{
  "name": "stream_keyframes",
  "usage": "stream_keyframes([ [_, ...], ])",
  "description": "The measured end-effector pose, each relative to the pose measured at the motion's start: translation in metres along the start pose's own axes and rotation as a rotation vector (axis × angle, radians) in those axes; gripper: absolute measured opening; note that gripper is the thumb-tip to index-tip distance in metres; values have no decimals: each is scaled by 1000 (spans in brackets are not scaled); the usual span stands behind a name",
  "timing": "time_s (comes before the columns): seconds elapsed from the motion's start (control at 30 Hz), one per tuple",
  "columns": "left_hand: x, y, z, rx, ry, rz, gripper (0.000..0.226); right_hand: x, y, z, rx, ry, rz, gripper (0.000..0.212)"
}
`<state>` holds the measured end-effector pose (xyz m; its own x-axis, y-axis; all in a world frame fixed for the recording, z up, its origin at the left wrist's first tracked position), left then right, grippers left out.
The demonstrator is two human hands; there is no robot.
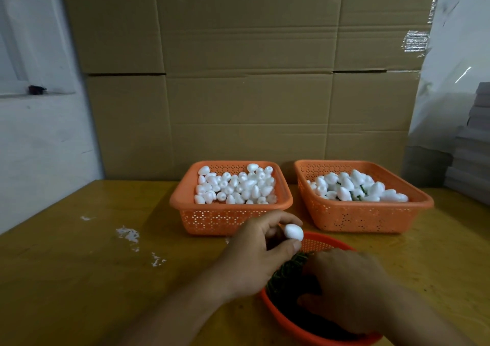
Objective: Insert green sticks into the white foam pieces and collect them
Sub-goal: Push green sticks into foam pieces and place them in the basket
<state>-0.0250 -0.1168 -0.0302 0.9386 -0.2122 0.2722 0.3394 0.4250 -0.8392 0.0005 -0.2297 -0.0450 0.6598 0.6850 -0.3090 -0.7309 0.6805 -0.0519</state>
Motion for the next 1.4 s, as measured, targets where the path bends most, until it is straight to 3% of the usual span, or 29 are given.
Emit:
stream_keyframes([
  [0.17, -4, -4, 5, -130, -85, -13, 7, 8, 8, 1, 10, -39, -9, 27],
  [0.33, -6, 1, 6, -457, -119, 76, 29, 11, 8, -1, 31, -20, -10, 39],
  [0.5, -8, 10, 0, -774, -78, 190, 36, 14, 6, -3, 96, -7, -28, 16],
  [0.7, -7, 13, -3, -891, -37, 209, 39, 11, 1, 0, 170, -64, -49, 13],
  [0.83, -7, 16, -2, -925, -32, 218, 40, 3, -11, 13, 316, -205, -42, 18],
  [1.0, -8, 16, -3, -921, -22, 226, 39, -14, -32, 29, 751, -471, 134, 9],
  [1.23, -9, 12, -5, -891, -7, 248, 39, -26, -33, 38, 1162, -638, 457, 21],
  [1.4, -11, 12, -7, -865, -12, 269, 41, -35, -26, 38, 1359, -775, 618, 9],
])
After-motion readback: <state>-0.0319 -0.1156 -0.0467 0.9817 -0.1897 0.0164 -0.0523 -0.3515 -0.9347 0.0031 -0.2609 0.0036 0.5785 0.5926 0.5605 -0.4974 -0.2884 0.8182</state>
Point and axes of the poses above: each hand's wrist, its own x-axis towards the middle knuckle, its own z-axis out of the back of the hand, y = z × x, the point moved 9 cm from there along x, towards the middle knuckle, and after that the axes turned 14 degrees about y, right-handed, at the moved point
